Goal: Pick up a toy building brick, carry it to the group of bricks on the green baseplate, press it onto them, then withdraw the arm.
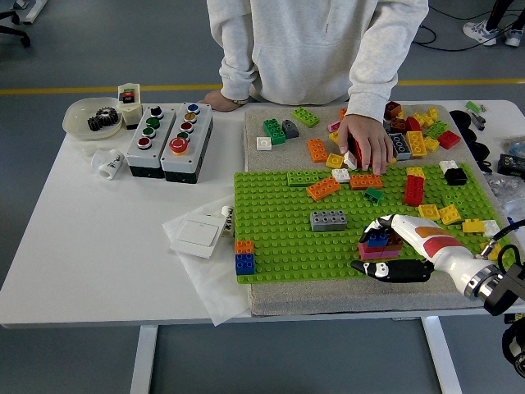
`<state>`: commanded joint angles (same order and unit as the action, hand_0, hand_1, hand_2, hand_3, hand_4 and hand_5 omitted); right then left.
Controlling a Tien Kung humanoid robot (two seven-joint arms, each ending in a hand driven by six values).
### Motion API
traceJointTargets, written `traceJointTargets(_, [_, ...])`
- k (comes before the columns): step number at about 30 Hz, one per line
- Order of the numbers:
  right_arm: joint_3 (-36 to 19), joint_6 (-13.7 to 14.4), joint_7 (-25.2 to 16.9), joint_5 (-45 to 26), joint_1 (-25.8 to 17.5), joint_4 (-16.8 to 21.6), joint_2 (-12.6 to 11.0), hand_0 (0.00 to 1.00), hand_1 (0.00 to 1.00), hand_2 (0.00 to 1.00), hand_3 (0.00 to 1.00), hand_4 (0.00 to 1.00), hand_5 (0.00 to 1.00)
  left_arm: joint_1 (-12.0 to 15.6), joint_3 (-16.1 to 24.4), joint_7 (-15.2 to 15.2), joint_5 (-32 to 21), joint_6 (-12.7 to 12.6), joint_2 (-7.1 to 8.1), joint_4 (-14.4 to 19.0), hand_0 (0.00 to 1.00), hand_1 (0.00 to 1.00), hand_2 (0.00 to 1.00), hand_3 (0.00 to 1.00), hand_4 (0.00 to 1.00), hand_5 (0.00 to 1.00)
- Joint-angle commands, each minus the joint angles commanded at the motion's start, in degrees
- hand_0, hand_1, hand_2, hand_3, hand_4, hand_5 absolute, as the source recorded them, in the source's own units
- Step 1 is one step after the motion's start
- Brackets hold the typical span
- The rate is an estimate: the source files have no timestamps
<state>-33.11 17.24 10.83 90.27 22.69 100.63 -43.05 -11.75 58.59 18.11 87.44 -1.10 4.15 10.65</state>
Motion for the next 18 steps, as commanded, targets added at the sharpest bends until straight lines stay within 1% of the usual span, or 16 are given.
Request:
traceJointTargets(8, [-1.6,0.2,0.3,0.9,-0.2,1.2,-0.2,0.708,0.670,0.714,0.575,0.893,0.646,-0.1,-0.2,-0.2,-0.4,-0.2,0.00,-0.1,0.773,0.751,0.784,0.589,0.619,0.620])
traceJointTargets(13, [-2.5,0.3,0.5,1.3,-0.3,1.3,-0.3,0.709,0.670,0.714,0.577,0.893,0.646,-0.1,-0.3,-0.2,-0.5,-0.2,-0.01,-0.1,0.773,0.750,0.784,0.589,0.618,0.620])
traceJointTargets(18, [-4.9,1.1,0.6,1.9,-0.9,1.2,0.2,0.709,0.671,0.714,0.578,0.892,0.648,-0.2,-0.3,-0.3,-0.6,-0.2,-0.04,-0.1,0.772,0.751,0.784,0.588,0.618,0.620])
